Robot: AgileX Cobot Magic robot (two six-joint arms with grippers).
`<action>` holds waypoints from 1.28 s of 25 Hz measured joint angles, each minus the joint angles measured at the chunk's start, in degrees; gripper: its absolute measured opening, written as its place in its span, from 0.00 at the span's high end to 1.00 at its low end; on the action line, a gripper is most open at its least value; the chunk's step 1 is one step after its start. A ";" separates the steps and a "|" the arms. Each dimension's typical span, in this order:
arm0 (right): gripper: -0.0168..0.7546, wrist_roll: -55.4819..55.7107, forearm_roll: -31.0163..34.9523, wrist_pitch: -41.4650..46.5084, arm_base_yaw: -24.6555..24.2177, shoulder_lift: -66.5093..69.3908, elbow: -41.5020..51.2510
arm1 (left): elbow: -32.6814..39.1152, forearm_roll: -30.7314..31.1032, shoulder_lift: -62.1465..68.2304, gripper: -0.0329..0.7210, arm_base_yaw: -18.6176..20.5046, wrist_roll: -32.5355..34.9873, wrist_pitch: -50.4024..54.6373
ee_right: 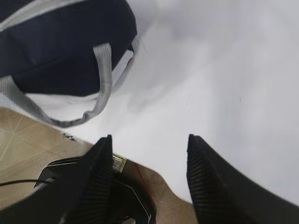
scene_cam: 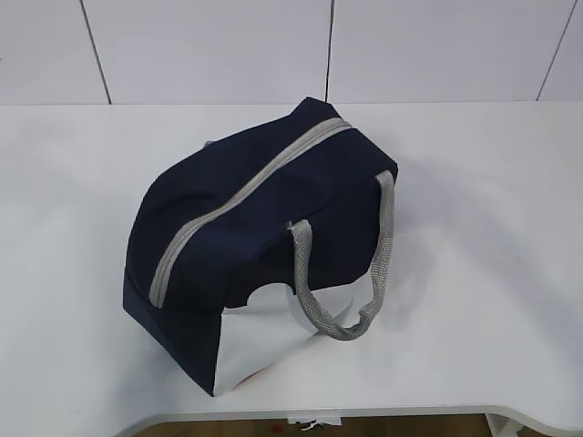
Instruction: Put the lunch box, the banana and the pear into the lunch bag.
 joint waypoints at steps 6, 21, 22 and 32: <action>0.47 0.09 0.00 0.18 0.00 -12.90 7.79 | 7.44 1.11 -11.77 0.51 0.00 -0.36 0.60; 0.47 0.22 -0.92 0.84 0.00 -38.08 17.31 | 15.04 4.27 -37.74 0.52 0.00 -0.36 1.16; 0.47 0.22 -1.52 0.84 0.00 -39.49 18.70 | 15.38 4.38 -39.17 0.52 0.00 -0.36 1.16; 0.47 2.66 -8.07 -0.17 0.00 -56.95 35.70 | 30.71 6.94 -58.15 0.58 0.00 -0.36 1.51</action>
